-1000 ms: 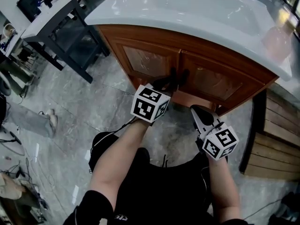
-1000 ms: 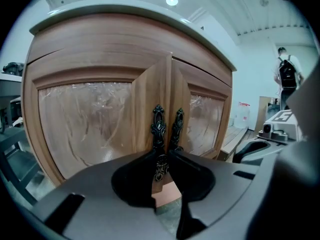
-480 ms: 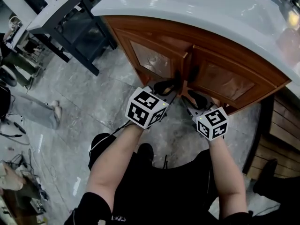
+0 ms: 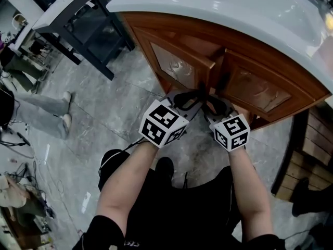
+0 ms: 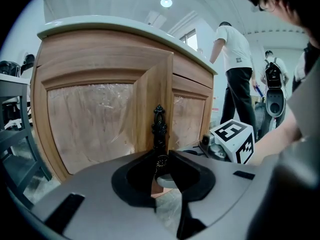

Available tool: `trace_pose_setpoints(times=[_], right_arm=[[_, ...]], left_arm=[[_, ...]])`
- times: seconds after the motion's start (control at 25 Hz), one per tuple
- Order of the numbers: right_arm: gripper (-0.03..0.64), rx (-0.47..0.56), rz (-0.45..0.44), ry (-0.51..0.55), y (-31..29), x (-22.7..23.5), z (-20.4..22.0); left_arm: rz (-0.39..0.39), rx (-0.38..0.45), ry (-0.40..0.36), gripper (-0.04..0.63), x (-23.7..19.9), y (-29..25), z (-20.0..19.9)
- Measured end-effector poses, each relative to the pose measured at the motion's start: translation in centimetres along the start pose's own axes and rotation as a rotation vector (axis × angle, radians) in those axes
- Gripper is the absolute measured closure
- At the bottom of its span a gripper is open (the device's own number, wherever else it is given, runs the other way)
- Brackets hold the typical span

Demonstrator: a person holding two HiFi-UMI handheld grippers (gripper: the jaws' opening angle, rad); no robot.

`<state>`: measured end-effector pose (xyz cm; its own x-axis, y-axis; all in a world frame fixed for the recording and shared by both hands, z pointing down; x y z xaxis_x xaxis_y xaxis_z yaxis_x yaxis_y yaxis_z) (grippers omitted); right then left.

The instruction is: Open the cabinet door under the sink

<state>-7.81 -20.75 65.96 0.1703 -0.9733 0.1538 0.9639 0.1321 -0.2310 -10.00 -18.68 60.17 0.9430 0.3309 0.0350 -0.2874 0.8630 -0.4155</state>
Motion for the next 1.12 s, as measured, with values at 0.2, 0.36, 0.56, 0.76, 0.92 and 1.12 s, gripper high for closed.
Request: trace_pose_setpoints(times=[0.2,0.36,0.56,0.76,0.92,1.12], right_arm=[[0.506,-0.046,-0.055,0.038,-0.2,-2.6,0.2],[0.52,-0.055,-0.091,0.022,-0.5,-4.6,0.4],[0.515,-0.062,-0.12,0.006,-1.0,-6.8,0.4],[0.506,-0.07,-0.161,0.007,-1.9,-8.8,0.4],[0.5,-0.064,-0.201,-0.011,-2.7,-10.8,0.8],[0.509,-0.053,-0.29,0.0,-4.9,-14.0,0.7]], left_arm=[[-0.015,0.017,0.0,0.502,-0.2,2.2,1.0],[-0.068,0.002,-0.016,0.499,-0.4,4.0,1.7],[-0.117,-0.024,-0.047,0.456,-0.3,6.3,2.6],[-0.168,0.005,-0.023,0.405,-0.7,8.2,2.3],[-0.24,0.031,0.029,0.403,-2.0,10.0,2.0],[-0.382,0.039,0.027,0.397,-3.5,12.7,2.0]])
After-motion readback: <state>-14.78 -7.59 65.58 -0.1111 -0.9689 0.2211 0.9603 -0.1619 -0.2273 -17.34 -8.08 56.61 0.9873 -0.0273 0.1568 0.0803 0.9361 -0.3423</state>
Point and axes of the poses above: the fingertips, and each gripper's own axes: y backward along the fingers, x to its right, z out of its underside, the point moved 2 cm from there along y, backward along the fingers, and after that the axes turned 10 degrees about -z, right-handed, at the moved point
